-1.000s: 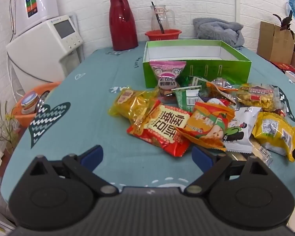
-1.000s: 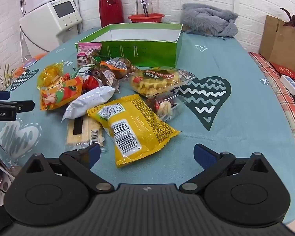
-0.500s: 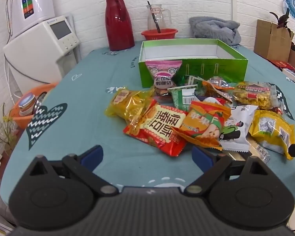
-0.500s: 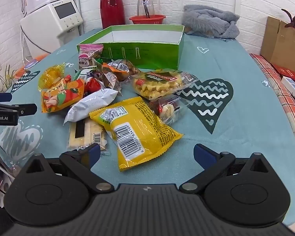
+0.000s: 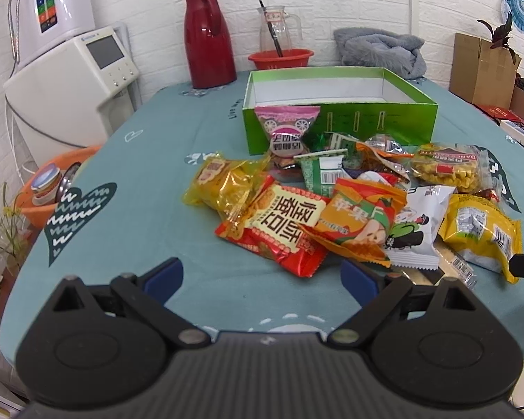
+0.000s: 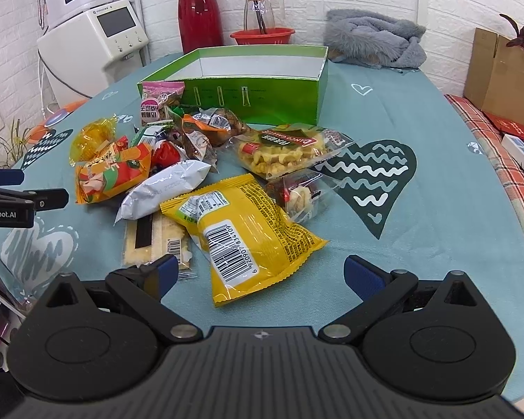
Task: Organize snacks
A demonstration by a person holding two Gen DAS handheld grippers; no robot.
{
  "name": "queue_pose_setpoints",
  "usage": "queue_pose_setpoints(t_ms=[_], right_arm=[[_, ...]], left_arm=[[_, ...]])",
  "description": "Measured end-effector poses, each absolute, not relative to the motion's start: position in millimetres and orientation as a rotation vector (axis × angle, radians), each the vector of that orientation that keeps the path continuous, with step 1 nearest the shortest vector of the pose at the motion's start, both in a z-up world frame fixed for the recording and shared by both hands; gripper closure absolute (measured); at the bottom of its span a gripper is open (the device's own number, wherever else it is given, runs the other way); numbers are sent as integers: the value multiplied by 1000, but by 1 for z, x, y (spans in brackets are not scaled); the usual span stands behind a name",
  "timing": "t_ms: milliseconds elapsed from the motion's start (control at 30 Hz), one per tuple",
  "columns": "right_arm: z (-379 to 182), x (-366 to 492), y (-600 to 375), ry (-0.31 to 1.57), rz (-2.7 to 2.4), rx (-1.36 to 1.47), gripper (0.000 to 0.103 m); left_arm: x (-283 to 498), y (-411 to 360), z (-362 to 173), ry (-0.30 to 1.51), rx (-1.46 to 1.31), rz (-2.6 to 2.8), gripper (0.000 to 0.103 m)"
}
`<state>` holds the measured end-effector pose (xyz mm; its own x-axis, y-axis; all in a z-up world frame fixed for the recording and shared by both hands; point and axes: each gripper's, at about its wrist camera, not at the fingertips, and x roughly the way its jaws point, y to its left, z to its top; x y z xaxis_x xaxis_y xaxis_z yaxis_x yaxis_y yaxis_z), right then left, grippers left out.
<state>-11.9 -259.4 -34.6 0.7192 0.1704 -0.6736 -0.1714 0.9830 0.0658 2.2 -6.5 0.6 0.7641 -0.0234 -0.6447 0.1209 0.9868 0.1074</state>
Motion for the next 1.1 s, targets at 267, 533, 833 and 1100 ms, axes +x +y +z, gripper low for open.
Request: queue_pose_setpoints(t_ms=[267, 533, 833, 1100], right_arm=[[-36, -10, -260, 748, 193, 2, 0], [-38, -8, -261, 753, 194, 6, 0], [-39, -6, -262, 758, 199, 4, 0], [-40, -4, -260, 764, 204, 3, 0]], left_arm=[[3, -7, 0, 698, 146, -80, 11], [6, -11, 0, 706, 147, -84, 11], [8, -12, 0, 713, 148, -90, 11], [10, -11, -1, 724, 142, -89, 11]])
